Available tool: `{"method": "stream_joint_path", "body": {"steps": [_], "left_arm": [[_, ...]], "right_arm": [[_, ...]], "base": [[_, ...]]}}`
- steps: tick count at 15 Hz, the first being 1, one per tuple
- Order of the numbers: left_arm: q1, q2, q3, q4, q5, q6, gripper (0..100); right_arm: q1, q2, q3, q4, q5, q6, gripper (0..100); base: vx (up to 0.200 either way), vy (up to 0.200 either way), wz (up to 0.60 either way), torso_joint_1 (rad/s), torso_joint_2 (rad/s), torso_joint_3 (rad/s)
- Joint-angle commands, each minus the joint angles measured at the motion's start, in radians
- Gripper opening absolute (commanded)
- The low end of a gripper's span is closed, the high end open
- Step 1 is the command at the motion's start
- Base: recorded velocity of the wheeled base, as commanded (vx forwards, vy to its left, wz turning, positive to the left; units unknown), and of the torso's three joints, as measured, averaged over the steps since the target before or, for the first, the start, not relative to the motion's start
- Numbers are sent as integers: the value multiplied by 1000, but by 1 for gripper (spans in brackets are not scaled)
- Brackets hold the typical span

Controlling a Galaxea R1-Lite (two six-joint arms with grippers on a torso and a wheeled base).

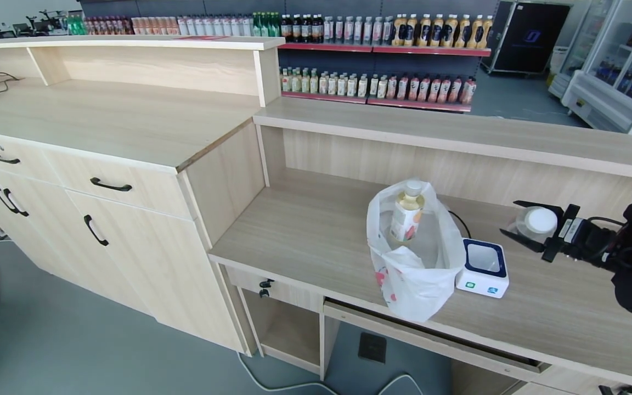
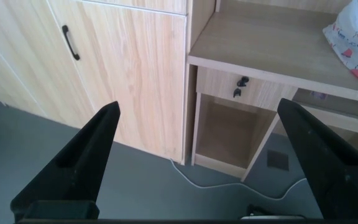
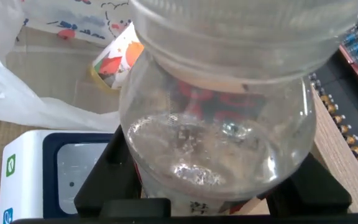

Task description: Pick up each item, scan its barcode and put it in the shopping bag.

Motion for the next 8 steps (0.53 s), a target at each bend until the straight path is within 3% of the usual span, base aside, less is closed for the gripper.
{"method": "stream_joint_path", "body": {"steps": [1, 8], "left_arm": [[0, 0, 0, 0, -1, 0, 100], [0, 0, 0, 0, 0, 0, 100]], "right_arm": [[-11, 16, -11, 0, 8, 0, 0], [-17, 53, -32, -2, 56, 1, 0]], "base": [[0, 0, 0, 0, 0, 0], [0, 0, 0, 0, 0, 0]]}}
